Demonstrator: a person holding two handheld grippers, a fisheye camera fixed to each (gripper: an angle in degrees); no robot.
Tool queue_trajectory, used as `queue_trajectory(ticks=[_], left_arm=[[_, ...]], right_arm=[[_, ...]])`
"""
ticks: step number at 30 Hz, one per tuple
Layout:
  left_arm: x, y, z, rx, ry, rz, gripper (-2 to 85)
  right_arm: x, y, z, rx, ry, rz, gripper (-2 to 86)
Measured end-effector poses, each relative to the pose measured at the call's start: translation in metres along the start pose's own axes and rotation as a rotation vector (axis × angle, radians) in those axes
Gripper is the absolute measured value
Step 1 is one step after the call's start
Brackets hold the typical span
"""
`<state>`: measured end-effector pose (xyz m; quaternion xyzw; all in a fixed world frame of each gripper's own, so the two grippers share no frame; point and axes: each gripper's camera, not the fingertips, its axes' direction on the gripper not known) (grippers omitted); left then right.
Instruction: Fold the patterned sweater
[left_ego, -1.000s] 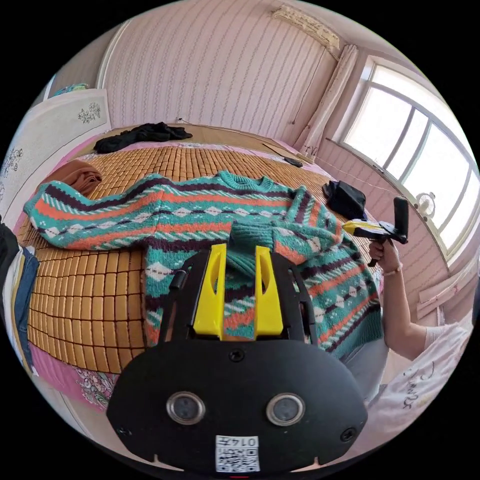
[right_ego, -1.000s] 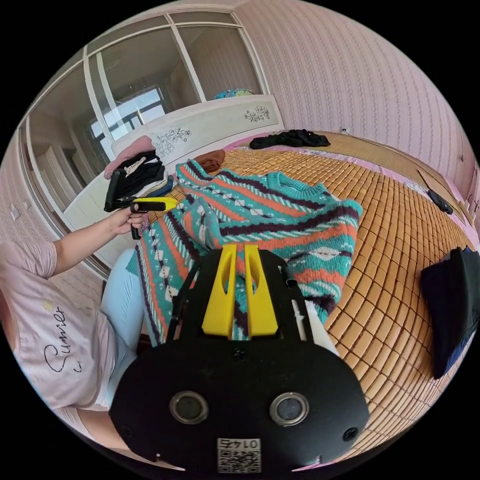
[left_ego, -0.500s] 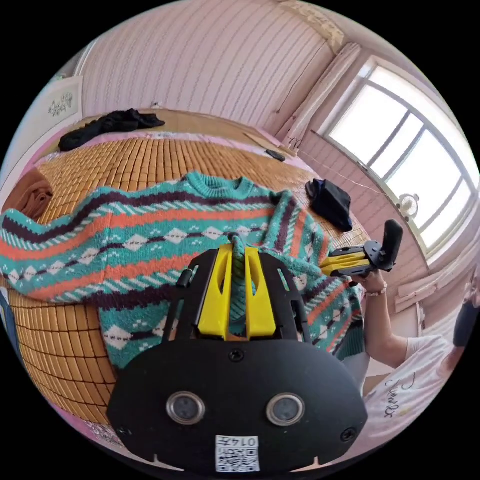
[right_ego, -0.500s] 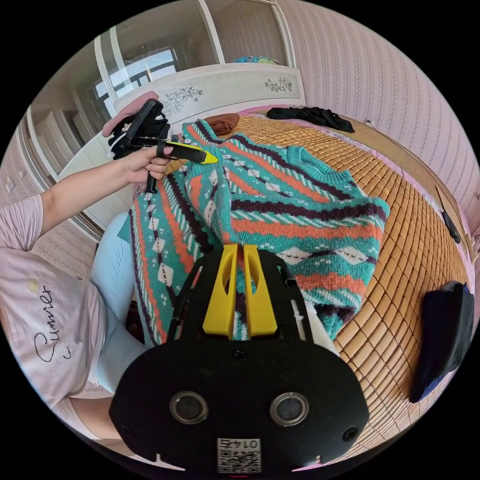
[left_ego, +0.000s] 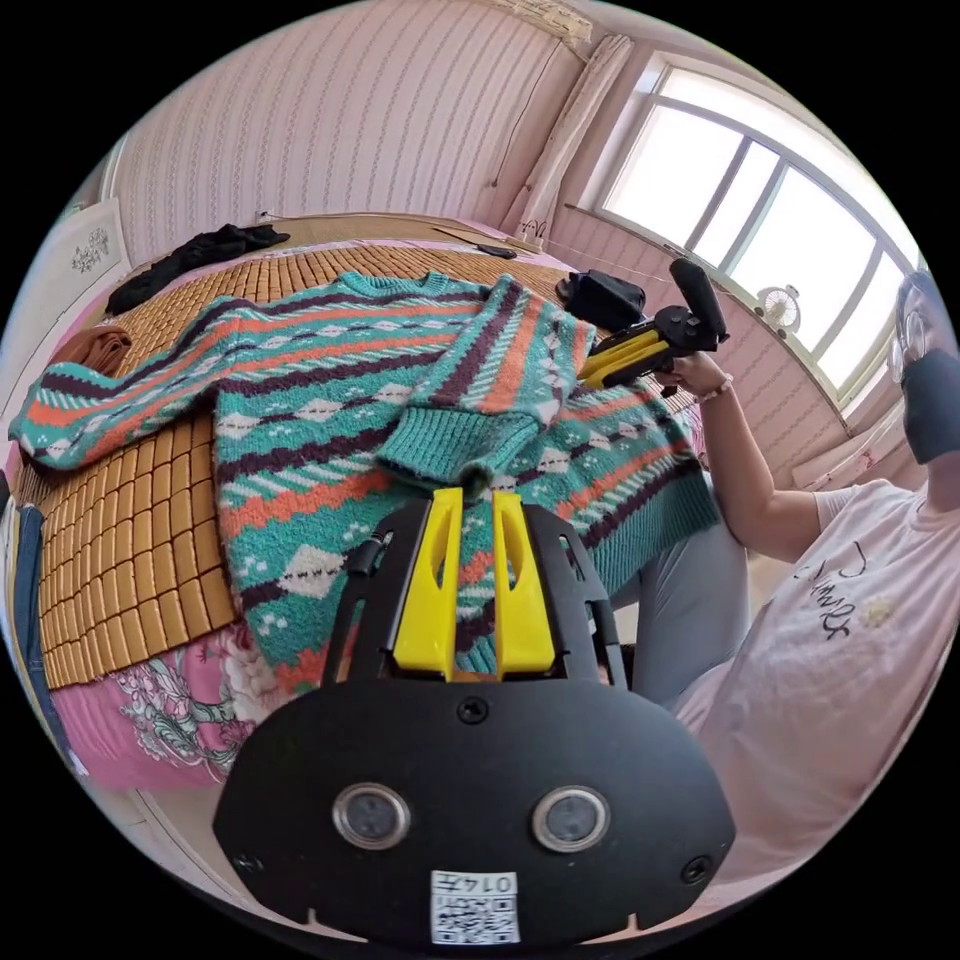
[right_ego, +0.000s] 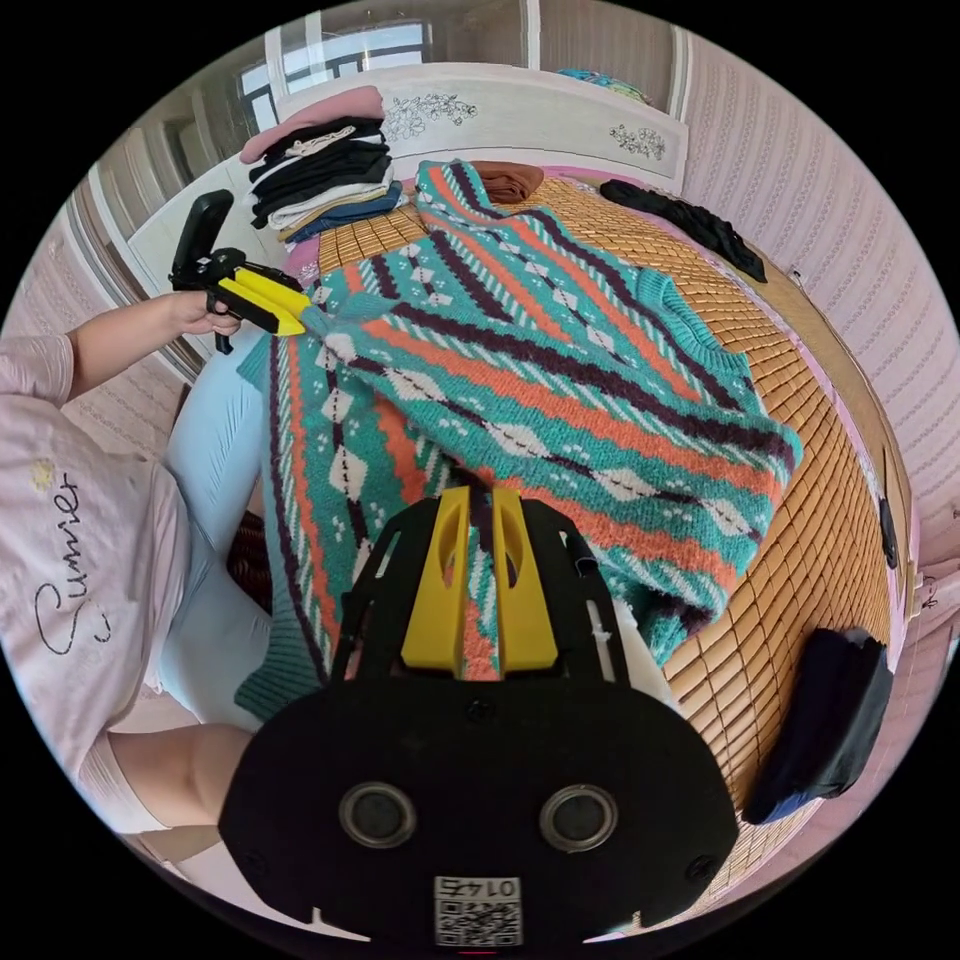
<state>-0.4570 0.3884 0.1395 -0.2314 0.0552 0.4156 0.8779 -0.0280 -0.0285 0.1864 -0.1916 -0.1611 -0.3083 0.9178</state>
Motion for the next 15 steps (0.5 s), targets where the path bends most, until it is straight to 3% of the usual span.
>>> queue_trajectory(ticks=[5,9,15], left_arm=[[0.01,-0.007,-0.037,0.082,-0.055,-0.005,5.2],[0.01,-0.013,-0.049,0.216,0.02,-0.076,4.8],[0.02,-0.017,0.007,0.032,-0.071,-0.05,4.7]], right_arm=[[-0.018,-0.012,-0.001,-0.064,0.023,-0.019,5.6],[-0.031,-0.018,-0.013,-0.026,0.08,-0.017,6.0],[-0.059,-0.029,-0.016,0.03,0.228,-0.058,6.7]])
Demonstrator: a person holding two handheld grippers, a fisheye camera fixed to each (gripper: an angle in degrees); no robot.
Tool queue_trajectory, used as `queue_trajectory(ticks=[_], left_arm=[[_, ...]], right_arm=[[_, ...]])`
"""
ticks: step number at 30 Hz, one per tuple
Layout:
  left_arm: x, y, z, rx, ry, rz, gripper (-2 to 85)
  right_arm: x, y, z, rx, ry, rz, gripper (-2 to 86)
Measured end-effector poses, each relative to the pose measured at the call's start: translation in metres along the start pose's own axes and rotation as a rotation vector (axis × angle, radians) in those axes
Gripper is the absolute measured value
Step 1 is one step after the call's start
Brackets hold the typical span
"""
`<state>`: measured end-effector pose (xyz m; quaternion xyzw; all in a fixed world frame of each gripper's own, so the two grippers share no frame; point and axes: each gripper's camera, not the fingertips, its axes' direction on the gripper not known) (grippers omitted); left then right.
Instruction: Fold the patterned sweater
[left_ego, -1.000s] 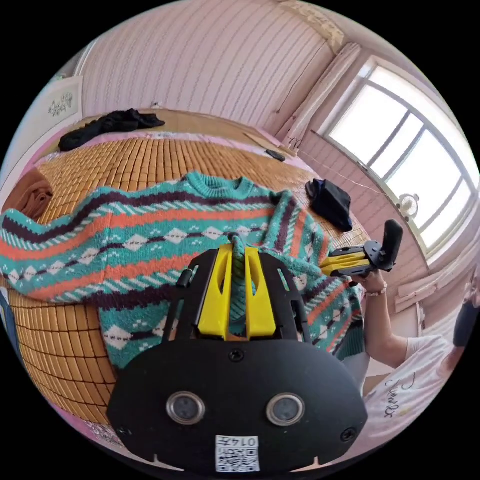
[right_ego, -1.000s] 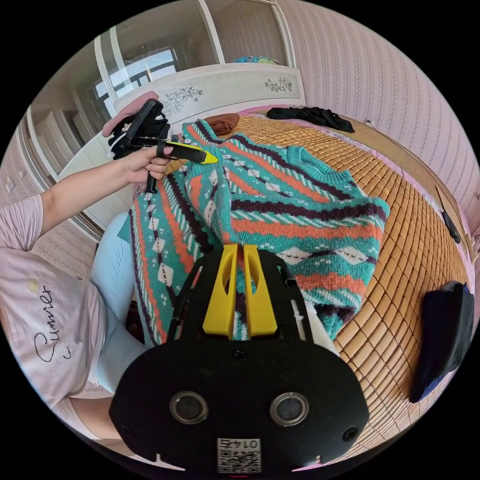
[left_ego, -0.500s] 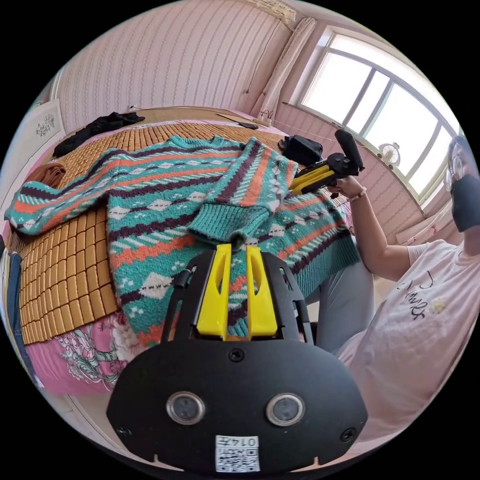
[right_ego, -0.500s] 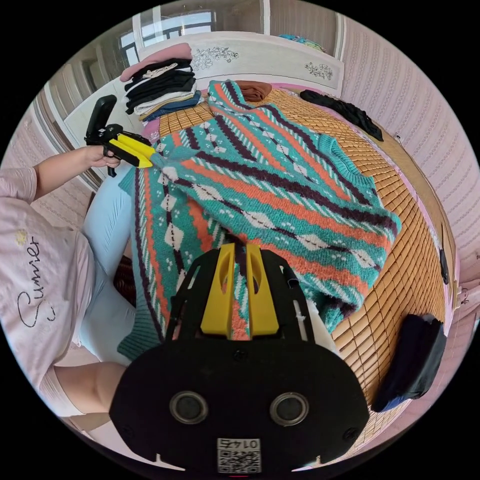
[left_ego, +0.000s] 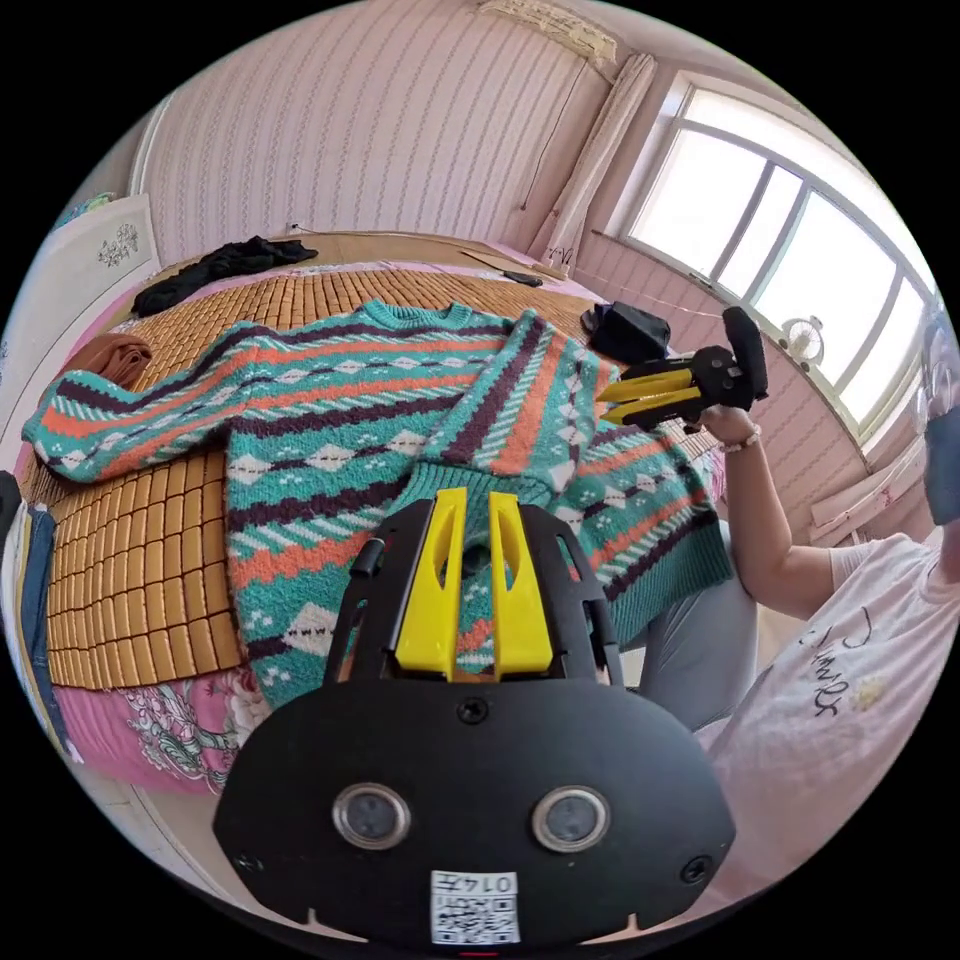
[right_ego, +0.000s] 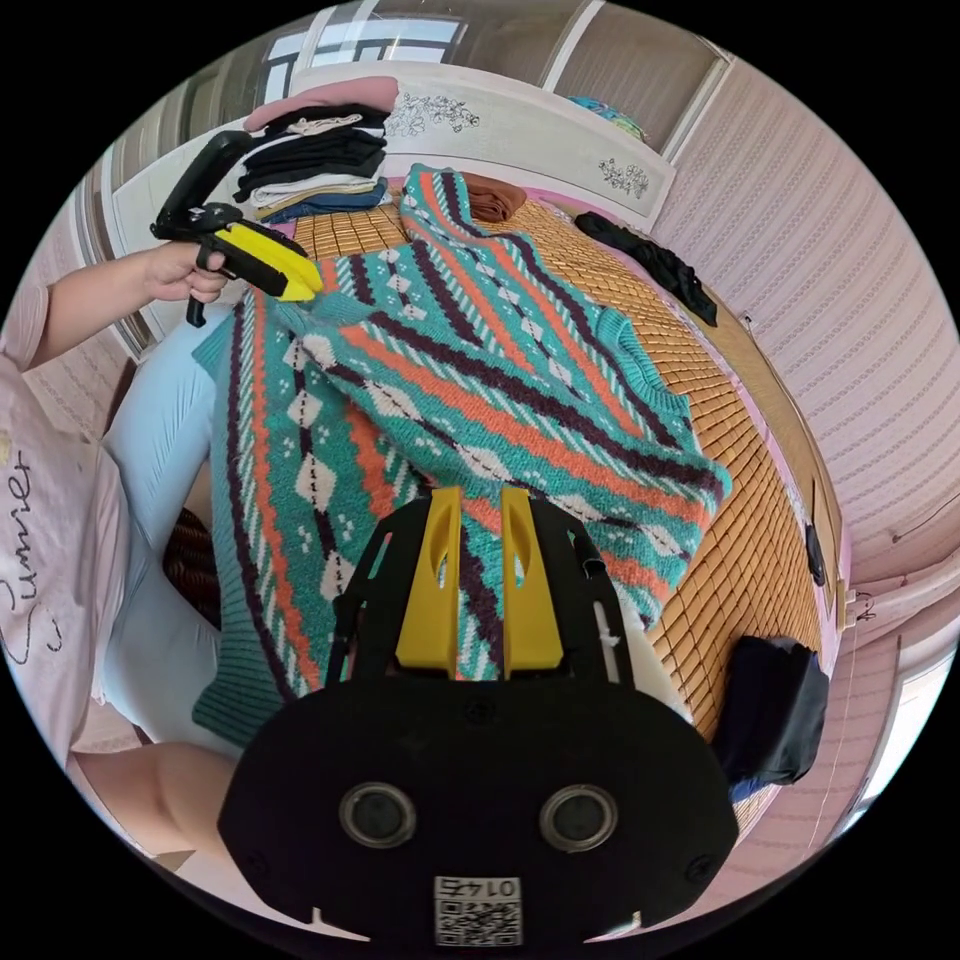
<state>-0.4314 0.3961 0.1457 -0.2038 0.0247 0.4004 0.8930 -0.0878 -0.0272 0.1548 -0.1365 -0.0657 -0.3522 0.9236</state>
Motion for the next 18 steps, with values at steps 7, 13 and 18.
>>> queue_trajectory(ticks=[7,13,18], left_arm=[[0.039,0.021,0.024,-0.047,-0.203,0.213,3.9],[0.026,0.036,0.018,0.006,-0.149,0.135,3.9],[0.019,0.047,0.014,0.031,-0.153,0.126,3.9]], right_arm=[[-0.022,-0.015,0.015,-0.049,0.005,-0.038,6.2],[-0.031,-0.02,0.012,-0.036,-0.001,-0.027,6.1],[-0.039,-0.025,0.011,-0.031,0.01,-0.025,6.0]])
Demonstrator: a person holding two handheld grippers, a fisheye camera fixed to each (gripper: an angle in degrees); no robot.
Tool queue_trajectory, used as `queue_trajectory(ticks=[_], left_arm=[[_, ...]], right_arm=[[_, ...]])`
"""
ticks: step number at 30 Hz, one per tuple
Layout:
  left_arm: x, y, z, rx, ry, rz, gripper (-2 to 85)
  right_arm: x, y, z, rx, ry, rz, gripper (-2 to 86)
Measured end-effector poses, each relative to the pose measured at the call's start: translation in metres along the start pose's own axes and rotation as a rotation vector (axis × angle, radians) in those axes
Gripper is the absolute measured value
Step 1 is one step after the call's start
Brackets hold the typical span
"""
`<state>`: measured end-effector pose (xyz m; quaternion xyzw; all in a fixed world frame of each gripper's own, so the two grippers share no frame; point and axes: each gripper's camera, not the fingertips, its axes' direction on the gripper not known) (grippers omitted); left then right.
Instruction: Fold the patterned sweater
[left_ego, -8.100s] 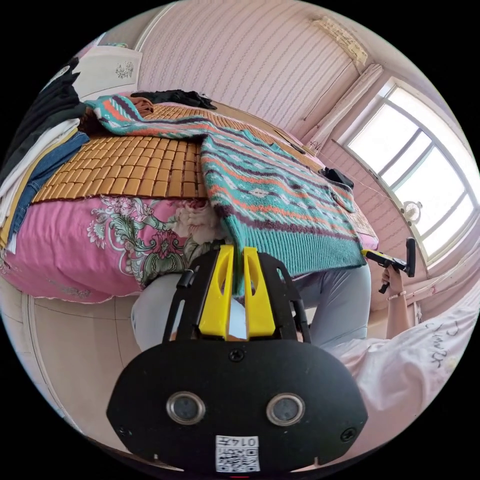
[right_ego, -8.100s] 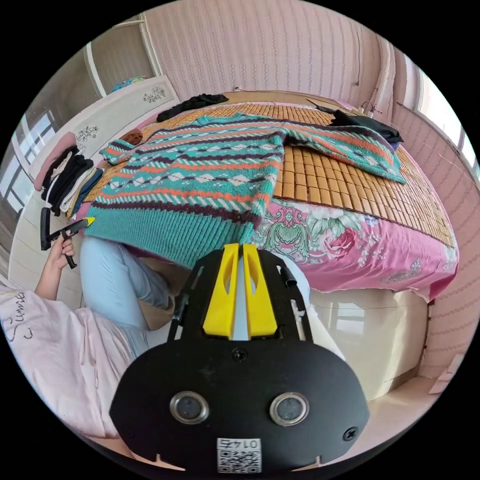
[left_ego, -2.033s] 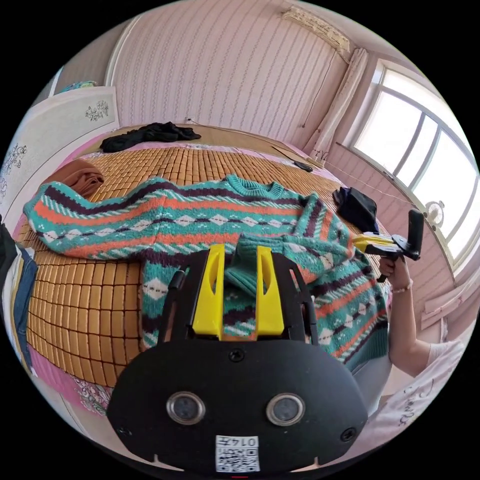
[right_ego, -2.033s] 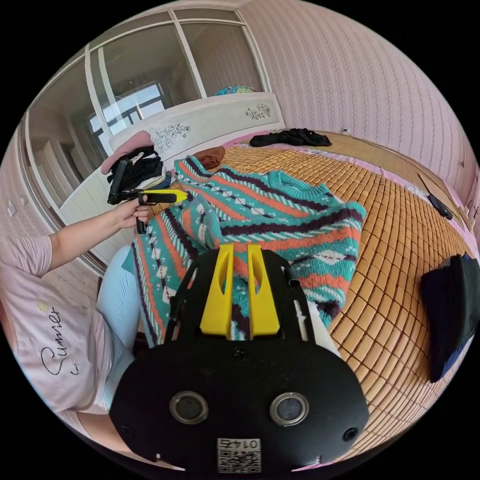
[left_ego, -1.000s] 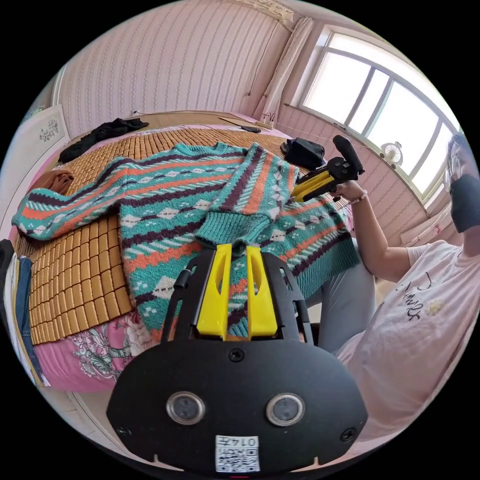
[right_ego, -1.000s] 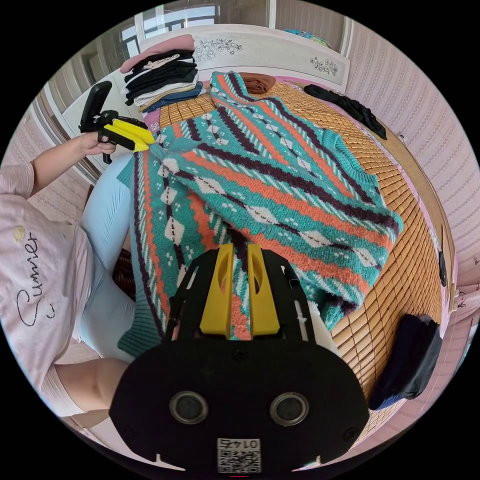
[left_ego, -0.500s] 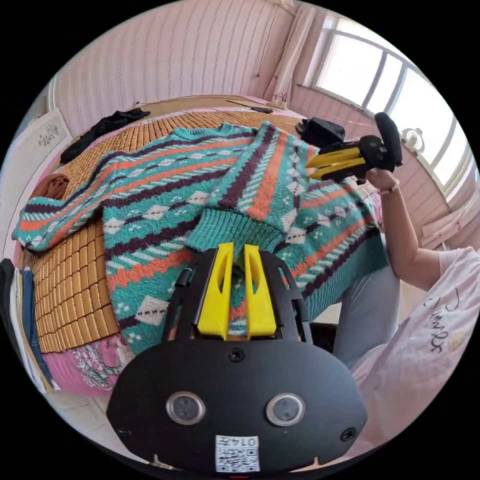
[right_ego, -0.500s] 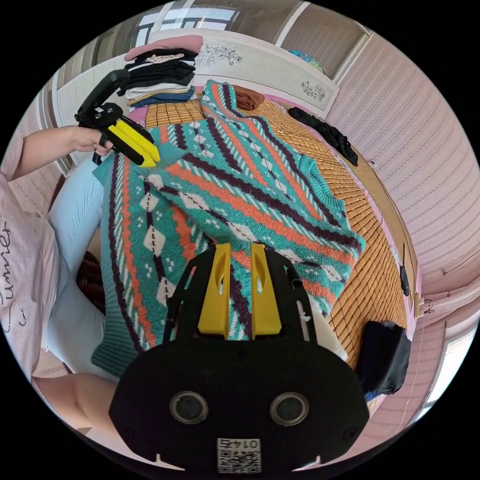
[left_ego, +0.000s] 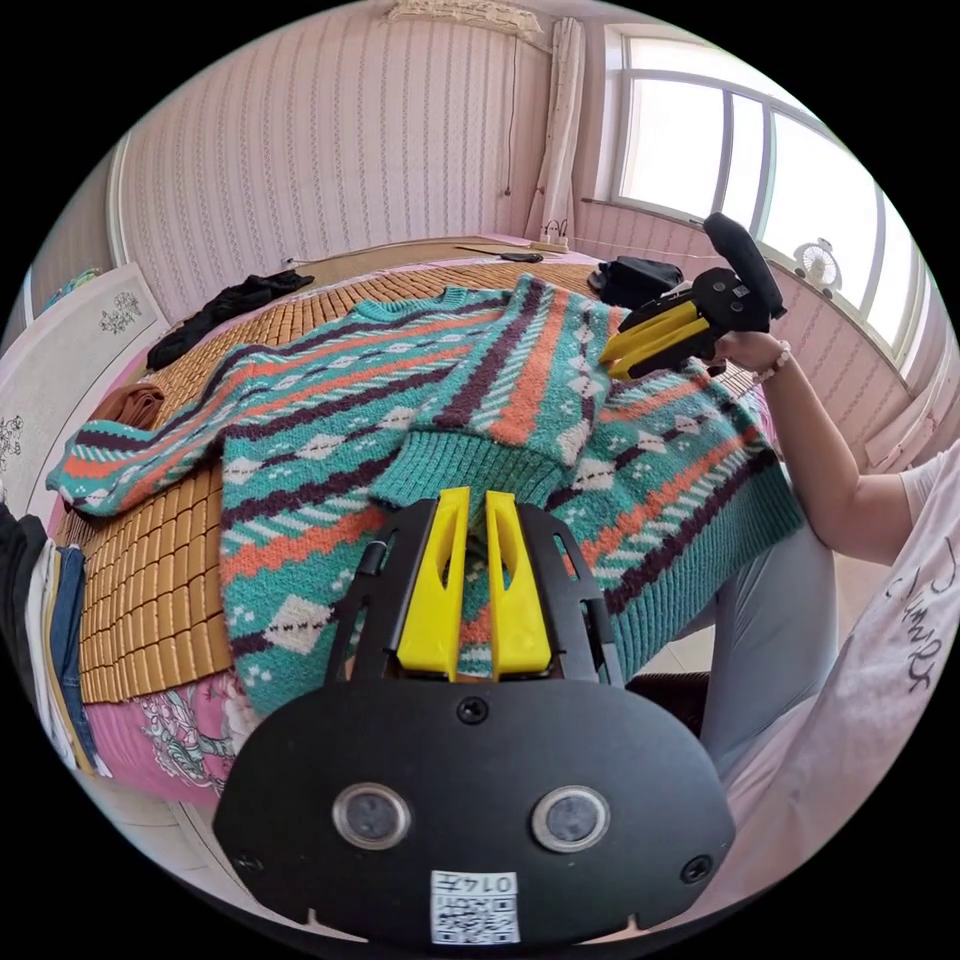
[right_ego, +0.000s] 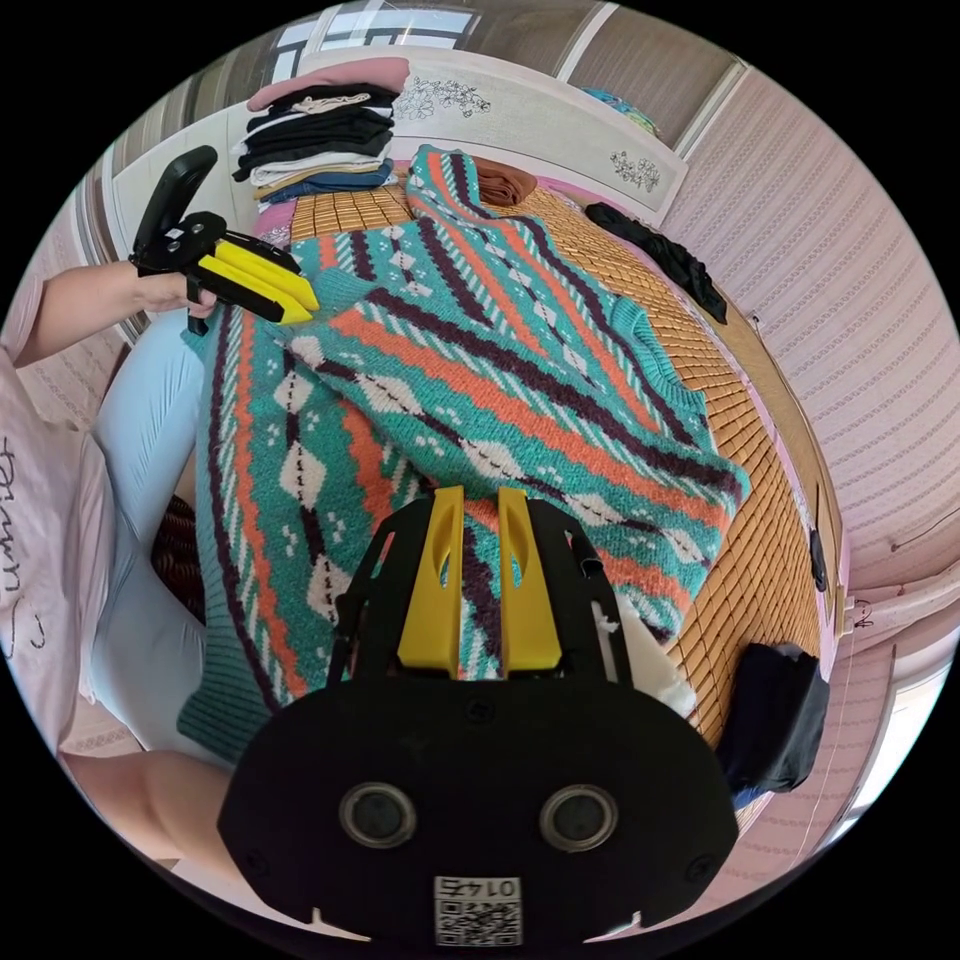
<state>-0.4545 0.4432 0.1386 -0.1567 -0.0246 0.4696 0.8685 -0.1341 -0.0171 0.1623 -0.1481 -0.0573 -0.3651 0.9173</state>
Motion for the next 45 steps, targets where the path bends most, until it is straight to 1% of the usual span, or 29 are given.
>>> queue_trajectory(ticks=[6,11,19,22,24,25,27,28,30,31,32,33,35,37,39,40,41,43,45], left_arm=[[-0.012,0.015,-0.004,0.032,-0.003,-0.007,3.9],[-0.023,0.026,-0.006,0.048,-0.014,-0.008,3.9],[-0.05,0.049,-0.008,0.105,-0.02,-0.067,3.3],[-0.077,0.058,-0.013,0.119,0.054,-0.127,1.1],[-0.125,0.07,-0.029,0.111,0.179,-0.294,-0.1],[-0.139,0.076,-0.037,0.141,0.191,-0.331,-0.3],[-0.197,0.108,-0.072,0.305,0.197,-0.425,-0.2],[-0.212,0.115,-0.08,0.32,0.175,-0.447,-0.1],[-0.273,0.135,-0.109,0.337,-0.006,-0.521,2.0],[-0.287,0.139,-0.115,0.344,-0.058,-0.541,3.2],[-0.316,0.144,-0.125,0.362,-0.14,-0.576,5.5],[-0.342,0.146,-0.13,0.366,-0.182,-0.612,7.5],[-0.381,0.143,-0.129,0.35,-0.18,-0.656,9.6],[-0.413,0.136,-0.121,0.33,-0.166,-0.692,11.1],[-0.44,0.123,-0.104,0.294,-0.2,-0.708,13.3],[-0.446,0.121,-0.1,0.283,-0.217,-0.715,13.9],[-0.458,0.118,-0.09,0.269,-0.244,-0.768,15.3],[-0.477,0.116,-0.077,0.265,-0.23,-0.827,15.6],[-0.499,0.114,-0.064,0.289,-0.163,-0.893,14.7]], right_arm=[[-0.007,-0.005,-0.002,0.01,0.005,0.003,6.0],[-0.002,-0.004,-0.002,0.036,-0.053,0.045,6.0],[0.0,-0.003,-0.001,0.085,-0.096,0.107,5.9],[0.002,-0.002,0.0,0.11,-0.123,0.168,6.0],[0.006,-0.001,-0.001,0.116,-0.156,0.245,6.1],[0.005,-0.002,-0.004,0.114,-0.154,0.268,6.3],[0.001,-0.007,-0.01,0.087,-0.124,0.277,6.8],[0.0,-0.015,-0.014,0.053,-0.086,0.281,7.6],[-0.004,-0.035,-0.021,0.026,-0.038,0.262,8.4],[-0.007,-0.055,-0.025,0.027,-0.023,0.238,9.0],[-0.011,-0.079,-0.028,0.043,-0.018,0.215,9.5],[-0.014,-0.092,-0.029,0.057,-0.02,0.201,9.7],[-0.028,-0.154,-0.026,0.123,-0.051,0.151,10.6],[-0.044,-0.205,-0.014,0.15,-0.083,0.115,11.0],[-0.065,-0.259,0.005,0.129,-0.09,0.062,11.4],[-0.08,-0.293,0.021,0.088,-0.065,0.019,11.7],[-0.092,-0.325,0.038,0.048,-0.027,0.003,12.0],[-0.108,-0.364,0.06,0.013,0.008,-0.013,12.4],[-0.12,-0.392,0.078,-0.001,0.021,-0.027,12.5]])
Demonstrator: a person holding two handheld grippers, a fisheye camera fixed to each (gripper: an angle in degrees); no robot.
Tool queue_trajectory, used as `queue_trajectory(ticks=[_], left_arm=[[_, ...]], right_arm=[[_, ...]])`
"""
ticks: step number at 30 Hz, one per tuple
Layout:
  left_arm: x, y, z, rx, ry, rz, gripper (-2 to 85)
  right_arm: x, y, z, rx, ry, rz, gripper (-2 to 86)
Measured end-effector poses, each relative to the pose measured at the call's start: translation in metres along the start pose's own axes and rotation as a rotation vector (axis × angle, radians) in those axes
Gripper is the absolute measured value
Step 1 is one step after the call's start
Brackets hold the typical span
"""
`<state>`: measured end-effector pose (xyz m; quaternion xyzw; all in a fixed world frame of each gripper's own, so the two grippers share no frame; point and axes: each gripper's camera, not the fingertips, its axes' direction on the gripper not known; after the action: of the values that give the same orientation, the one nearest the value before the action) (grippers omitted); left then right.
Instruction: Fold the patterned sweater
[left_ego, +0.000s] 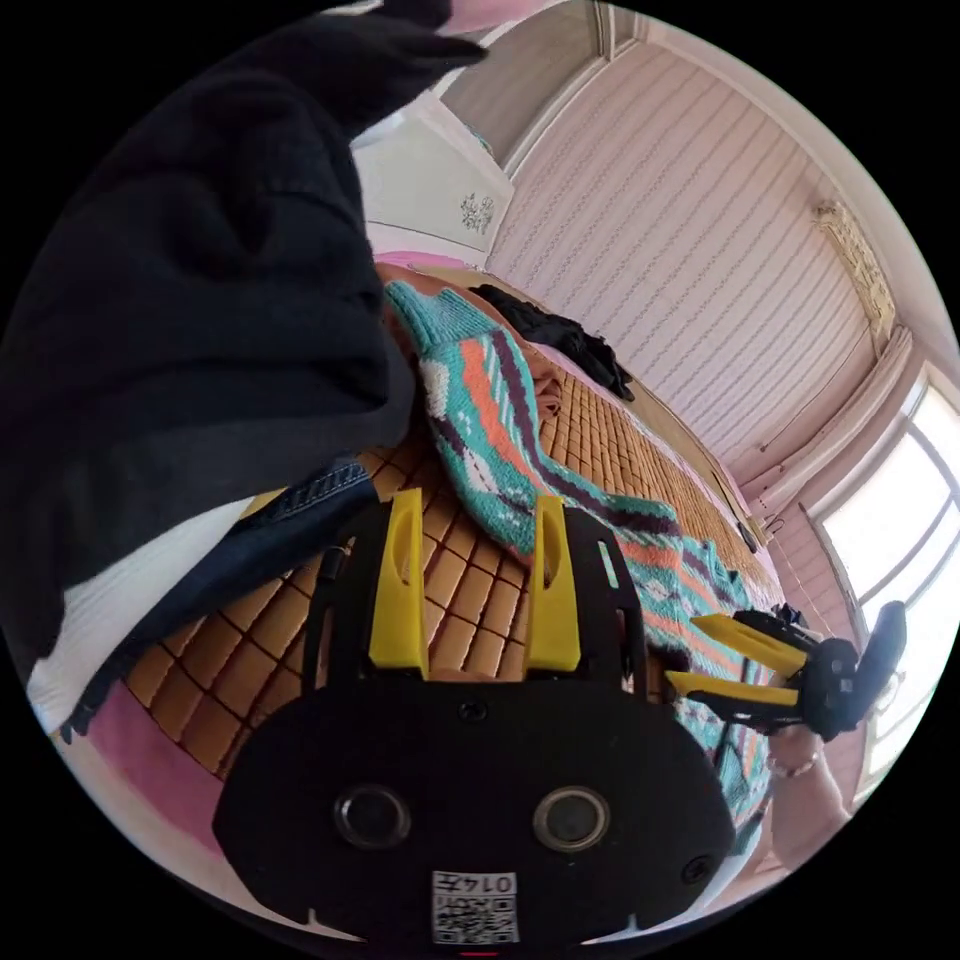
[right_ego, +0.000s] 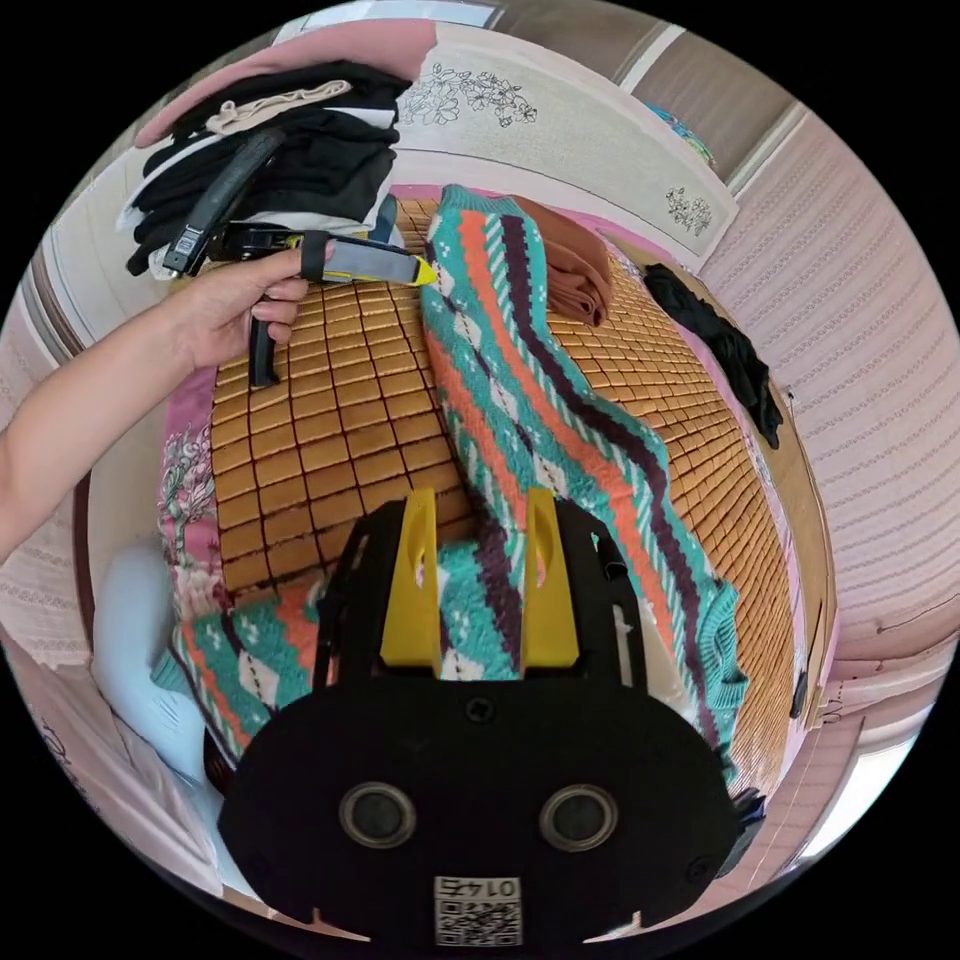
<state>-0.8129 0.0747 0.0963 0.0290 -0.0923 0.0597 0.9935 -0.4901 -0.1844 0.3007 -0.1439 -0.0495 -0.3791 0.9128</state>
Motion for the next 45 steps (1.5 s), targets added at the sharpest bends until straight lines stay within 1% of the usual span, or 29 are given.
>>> queue_trajectory(ticks=[2,4,7,10,13,17,19,21,22,24,26,27,28,29,30,31,32,34,35,37,39,42,44,45], left_arm=[[-0.005,-0.01,0.015,-0.043,0.033,-0.033,13.5],[-0.004,-0.016,0.022,-0.008,0.063,-0.035,11.2],[0.002,-0.02,0.023,0.022,-0.001,-0.046,4.1],[0.013,-0.021,0.022,0.032,0.026,0.024,3.1],[0.037,-0.016,0.012,0.059,0.008,0.135,2.3],[0.096,-0.011,-0.021,0.157,0.096,0.259,1.3],[0.141,-0.007,-0.037,0.195,0.134,0.379,1.3],[0.216,0.009,-0.06,0.254,0.199,0.6,1.6],[0.235,0.016,-0.066,0.266,0.224,0.658,1.8],[0.308,0.057,-0.083,0.276,0.359,0.846,2.8],[0.348,0.101,-0.089,0.273,0.453,0.918,3.5],[0.365,0.129,-0.087,0.25,0.51,0.925,4.0],[0.37,0.143,-0.085,0.233,0.539,0.916,4.2],[0.378,0.167,-0.078,0.186,0.595,0.9,4.4],[0.381,0.189,-0.07,0.136,0.65,0.893,4.5],[0.383,0.199,-0.066,0.116,0.667,0.904,4.5],[0.384,0.219,-0.061,0.09,0.657,0.935,4.4],[0.38,0.237,-0.055,0.067,0.565,0.967,4.4],[0.375,0.24,-0.05,0.043,0.511,0.964,4.4],[0.367,0.234,-0.041,-0.012,0.436,0.943,4.7],[0.361,0.218,-0.029,-0.061,0.311,0.911,5.1],[0.361,0.2,-0.009,-0.082,0.157,0.898,5.8],[0.365,0.192,0.009,-0.125,0.092,0.881,6.3],[0.371,0.189,0.021,-0.156,0.074,0.885,6.8]], right_arm=[[-0.009,-0.024,0.023,-0.041,0.039,-0.007,11.6],[-0.011,-0.033,0.041,-0.099,0.073,0.0,9.2],[-0.007,-0.03,0.047,-0.044,0.028,0.031,6.5],[-0.005,-0.023,0.05,-0.027,0.056,0.026,4.9],[-0.005,-0.016,0.052,-0.03,0.071,0.008,4.5],[0.0,0.002,0.05,-0.013,0.071,0.027,5.1],[0.01,0.016,0.043,0.011,0.023,0.071,5.8],[0.026,0.036,0.031,0.042,-0.044,0.16,6.7],[0.037,0.057,0.018,0.085,-0.095,0.2,7.8],[0.057,0.099,-0.005,0.147,-0.18,0.277,10.4],[0.086,0.174,-0.035,0.233,-0.302,0.387,13.3],[0.093,0.196,-0.041,0.248,-0.323,0.42,13.7],[0.106,0.241,-0.051,0.27,-0.343,0.491,14.4],[0.117,0.286,-0.06,0.278,-0.332,0.559,15.4],[0.121,0.308,-0.063,0.278,-0.313,0.592,15.9],[0.127,0.35,-0.068,0.262,-0.266,0.659,16.9],[0.132,0.386,-0.071,0.229,-0.23,0.715,17.7],[0.137,0.431,-0.074,0.186,-0.211,0.776,18.5],[0.137,0.453,-0.074,0.162,-0.235,0.775,18.9],[0.138,0.478,-0.073,0.176,-0.267,0.803,19.5],[0.139,0.497,-0.075,0.209,-0.279,0.826,19.6],[0.146,0.521,-0.082,0.338,-0.328,0.894,18.5],[0.155,0.541,-0.08,0.432,-0.377,0.982,15.4],[0.157,0.544,-0.077,0.429,-0.38,1.004,14.6]])
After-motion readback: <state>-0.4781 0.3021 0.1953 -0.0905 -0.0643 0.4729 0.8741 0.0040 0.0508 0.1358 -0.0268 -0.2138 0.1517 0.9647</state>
